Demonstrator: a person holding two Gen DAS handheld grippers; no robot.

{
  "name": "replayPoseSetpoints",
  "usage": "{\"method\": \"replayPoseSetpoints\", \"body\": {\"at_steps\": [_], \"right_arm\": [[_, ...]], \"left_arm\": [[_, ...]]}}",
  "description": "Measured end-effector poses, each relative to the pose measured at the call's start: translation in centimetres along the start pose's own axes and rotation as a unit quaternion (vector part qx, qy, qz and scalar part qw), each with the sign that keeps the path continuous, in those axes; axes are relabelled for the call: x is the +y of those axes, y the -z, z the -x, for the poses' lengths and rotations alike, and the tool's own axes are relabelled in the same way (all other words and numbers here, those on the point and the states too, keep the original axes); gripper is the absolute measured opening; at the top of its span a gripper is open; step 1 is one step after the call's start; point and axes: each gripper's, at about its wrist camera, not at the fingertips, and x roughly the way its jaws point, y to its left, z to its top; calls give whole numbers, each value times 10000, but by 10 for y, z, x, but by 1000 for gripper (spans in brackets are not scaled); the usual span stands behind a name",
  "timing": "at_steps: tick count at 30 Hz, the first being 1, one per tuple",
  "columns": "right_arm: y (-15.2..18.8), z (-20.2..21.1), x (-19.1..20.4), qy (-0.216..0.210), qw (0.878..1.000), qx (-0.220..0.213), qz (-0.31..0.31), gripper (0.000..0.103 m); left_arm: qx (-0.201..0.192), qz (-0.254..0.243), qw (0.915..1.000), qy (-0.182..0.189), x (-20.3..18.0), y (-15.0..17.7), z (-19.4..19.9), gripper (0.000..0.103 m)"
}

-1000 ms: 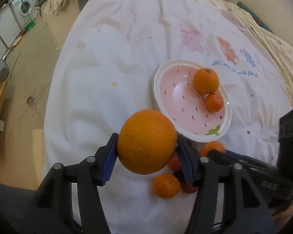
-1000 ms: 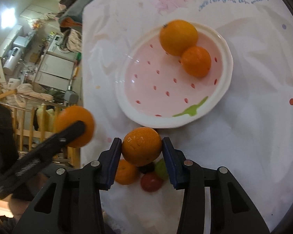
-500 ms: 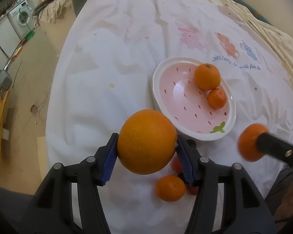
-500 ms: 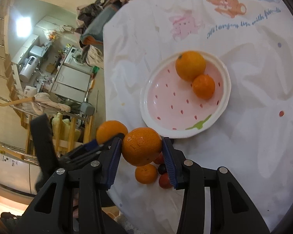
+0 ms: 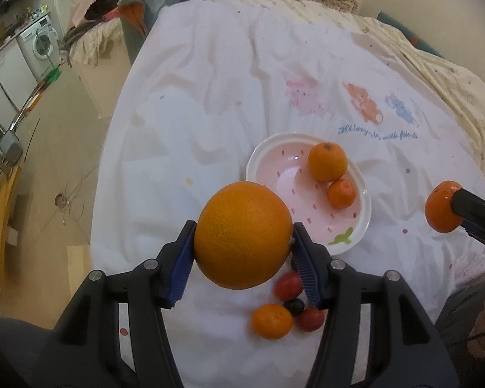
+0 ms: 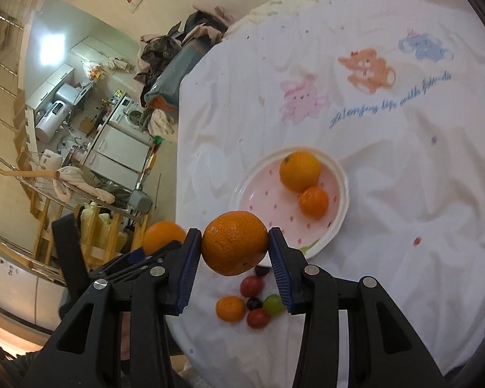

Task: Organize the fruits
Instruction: 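Carry the orange and the tangerine over the pink plate with both tools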

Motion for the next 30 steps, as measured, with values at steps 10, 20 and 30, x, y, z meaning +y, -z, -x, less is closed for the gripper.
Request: {"method": "replayPoseSetpoints", "body": {"at_steps": [10, 20, 30], "right_arm": [[-34, 11, -19, 218, 9995, -195, -73, 45], [-70, -9, -34, 427, 9989, -146, -131, 45], [-93, -53, -55, 586, 9981, 128, -117, 45]], "left_arm": [[-172, -310, 9994, 37, -20, -34, 5, 54], [-66, -446, 9989, 93, -31, -64, -23, 54], [315, -371, 9988, 38, -30, -89, -75, 54]]}}
